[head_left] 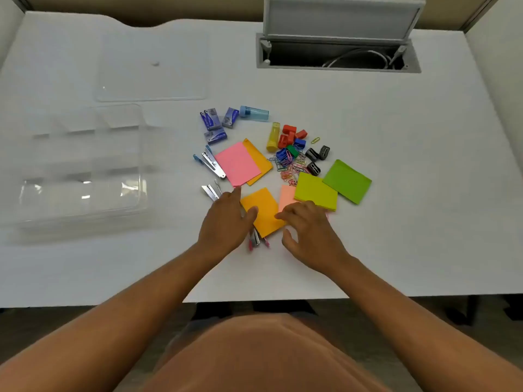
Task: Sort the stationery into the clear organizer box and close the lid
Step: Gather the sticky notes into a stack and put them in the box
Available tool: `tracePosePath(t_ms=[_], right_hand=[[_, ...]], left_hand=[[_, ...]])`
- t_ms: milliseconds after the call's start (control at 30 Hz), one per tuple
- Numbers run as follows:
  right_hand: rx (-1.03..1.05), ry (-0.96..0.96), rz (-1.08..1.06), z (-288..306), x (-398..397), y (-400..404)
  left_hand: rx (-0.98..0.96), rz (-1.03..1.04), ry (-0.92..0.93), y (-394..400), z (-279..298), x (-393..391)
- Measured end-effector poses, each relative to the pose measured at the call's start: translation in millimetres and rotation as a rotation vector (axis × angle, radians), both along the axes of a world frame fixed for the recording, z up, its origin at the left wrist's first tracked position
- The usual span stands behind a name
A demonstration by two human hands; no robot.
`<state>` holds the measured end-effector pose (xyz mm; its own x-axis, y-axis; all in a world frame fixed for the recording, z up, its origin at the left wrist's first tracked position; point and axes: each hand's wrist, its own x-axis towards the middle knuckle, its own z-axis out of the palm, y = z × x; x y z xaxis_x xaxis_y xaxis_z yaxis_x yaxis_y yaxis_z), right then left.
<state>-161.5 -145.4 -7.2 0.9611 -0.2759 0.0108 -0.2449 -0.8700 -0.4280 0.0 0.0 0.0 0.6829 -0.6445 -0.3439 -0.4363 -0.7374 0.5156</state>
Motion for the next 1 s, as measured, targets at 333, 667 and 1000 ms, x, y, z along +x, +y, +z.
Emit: tracePosePath(t_ms=[333, 667, 1000], right_hand=[[0.068, -0.048, 0.182, -10.3, 3.1, -21.1], [0.619, -0.083, -0.210, 15.4, 30.0, -76.8], [1.279, 0.054, -0.386, 39.5, 73.3, -85.8]], left_hand=[[-0.157, 0.393, 0.106, -25.6, 7.1, 0.1], [-0.655, 0.621, 0.684, -25.1, 39.2, 25.4], [-0.575, 0.695, 0.986, -57.6, 36.6, 2.2]])
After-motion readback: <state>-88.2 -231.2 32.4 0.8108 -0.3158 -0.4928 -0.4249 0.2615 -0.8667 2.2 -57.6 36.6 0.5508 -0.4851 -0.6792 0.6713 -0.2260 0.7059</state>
